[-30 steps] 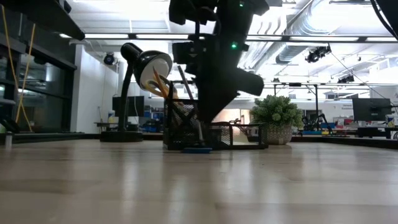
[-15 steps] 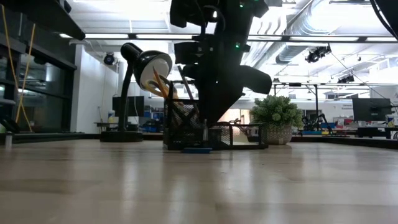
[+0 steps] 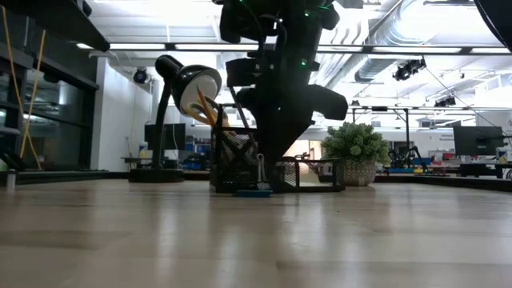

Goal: Pick and place office supplies into organizer
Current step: Put the black binder clip into the black desk organizer

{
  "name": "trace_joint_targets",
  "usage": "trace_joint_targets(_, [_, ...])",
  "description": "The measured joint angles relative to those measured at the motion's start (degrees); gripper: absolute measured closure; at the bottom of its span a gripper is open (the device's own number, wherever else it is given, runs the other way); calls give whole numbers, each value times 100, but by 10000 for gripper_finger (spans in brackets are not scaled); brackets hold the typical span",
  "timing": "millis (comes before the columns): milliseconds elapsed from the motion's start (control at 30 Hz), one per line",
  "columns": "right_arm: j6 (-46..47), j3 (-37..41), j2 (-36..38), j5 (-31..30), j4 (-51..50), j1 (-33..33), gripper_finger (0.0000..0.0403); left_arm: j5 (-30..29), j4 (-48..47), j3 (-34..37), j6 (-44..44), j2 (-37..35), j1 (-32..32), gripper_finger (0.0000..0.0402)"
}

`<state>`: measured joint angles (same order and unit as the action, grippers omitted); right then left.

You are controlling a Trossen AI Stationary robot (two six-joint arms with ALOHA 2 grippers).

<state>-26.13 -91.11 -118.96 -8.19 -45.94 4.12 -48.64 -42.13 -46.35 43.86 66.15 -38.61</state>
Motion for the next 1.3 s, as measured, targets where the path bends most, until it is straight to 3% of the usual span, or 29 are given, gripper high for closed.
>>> trace_joint_targets(367, [-245, 0, -5, 11, 59, -2, 298, 2, 0, 0, -2, 0, 0, 330])
trace_joint_targets(667, [208, 20, -46, -52, 52, -2, 393, 2, 0, 0, -2, 0, 0, 330])
trace_joint_targets(933, [1004, -352, -72, -255, -542, 50, 395, 0, -1, 0, -4, 0, 0, 330])
trace_joint_targets(1300, [806, -1311, -70, -636, -652, -147, 399, -46, -4, 0, -4, 11, 0, 330])
